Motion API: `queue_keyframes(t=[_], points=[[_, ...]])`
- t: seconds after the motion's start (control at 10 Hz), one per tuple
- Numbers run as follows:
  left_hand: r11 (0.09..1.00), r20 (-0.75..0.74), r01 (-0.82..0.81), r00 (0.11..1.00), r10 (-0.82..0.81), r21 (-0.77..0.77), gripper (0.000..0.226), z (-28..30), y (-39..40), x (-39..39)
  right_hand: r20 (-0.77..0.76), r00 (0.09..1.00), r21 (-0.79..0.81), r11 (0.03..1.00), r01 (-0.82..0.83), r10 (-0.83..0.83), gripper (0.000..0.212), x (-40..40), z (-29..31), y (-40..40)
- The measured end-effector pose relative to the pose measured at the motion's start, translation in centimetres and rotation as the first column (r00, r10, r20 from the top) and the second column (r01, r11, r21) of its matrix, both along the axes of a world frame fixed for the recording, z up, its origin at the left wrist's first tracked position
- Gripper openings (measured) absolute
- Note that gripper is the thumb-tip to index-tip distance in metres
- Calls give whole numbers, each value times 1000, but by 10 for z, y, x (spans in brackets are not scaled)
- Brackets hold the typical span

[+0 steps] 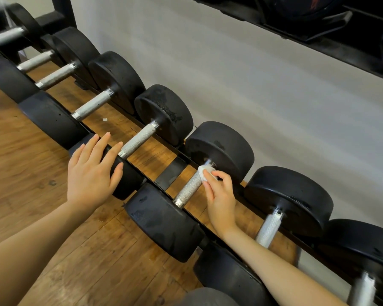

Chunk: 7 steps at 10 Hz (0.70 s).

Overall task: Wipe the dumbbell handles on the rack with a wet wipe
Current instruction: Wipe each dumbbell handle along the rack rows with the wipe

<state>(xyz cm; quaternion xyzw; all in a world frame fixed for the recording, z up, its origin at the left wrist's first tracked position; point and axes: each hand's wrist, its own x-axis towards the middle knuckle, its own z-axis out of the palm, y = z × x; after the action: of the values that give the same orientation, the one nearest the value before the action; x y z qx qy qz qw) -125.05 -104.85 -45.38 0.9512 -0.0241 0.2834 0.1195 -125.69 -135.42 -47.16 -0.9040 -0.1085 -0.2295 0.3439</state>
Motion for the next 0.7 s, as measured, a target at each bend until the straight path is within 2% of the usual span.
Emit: queue_keyframes(t=[0.1,0.3,0.5,0.7], points=[[1000,6,-1,1000,1,6,56,0,0,0,5,999,20,999,43,-43,32,6,2,1],[1000,-3,-3,1000,3,2,56,1,0,0,-12,999,-79,996,-51,50,42,-6,-5,-1],[1000,-6,-10,1000,10,11,56,1,-1,0,-12,1000,-22,1000,19,-19,39,4,1,2],[1000,-10,-17,1000,17,3,56,0,-1,-1,-60,997,-14,999,-52,52,41,-11,-4,2]])
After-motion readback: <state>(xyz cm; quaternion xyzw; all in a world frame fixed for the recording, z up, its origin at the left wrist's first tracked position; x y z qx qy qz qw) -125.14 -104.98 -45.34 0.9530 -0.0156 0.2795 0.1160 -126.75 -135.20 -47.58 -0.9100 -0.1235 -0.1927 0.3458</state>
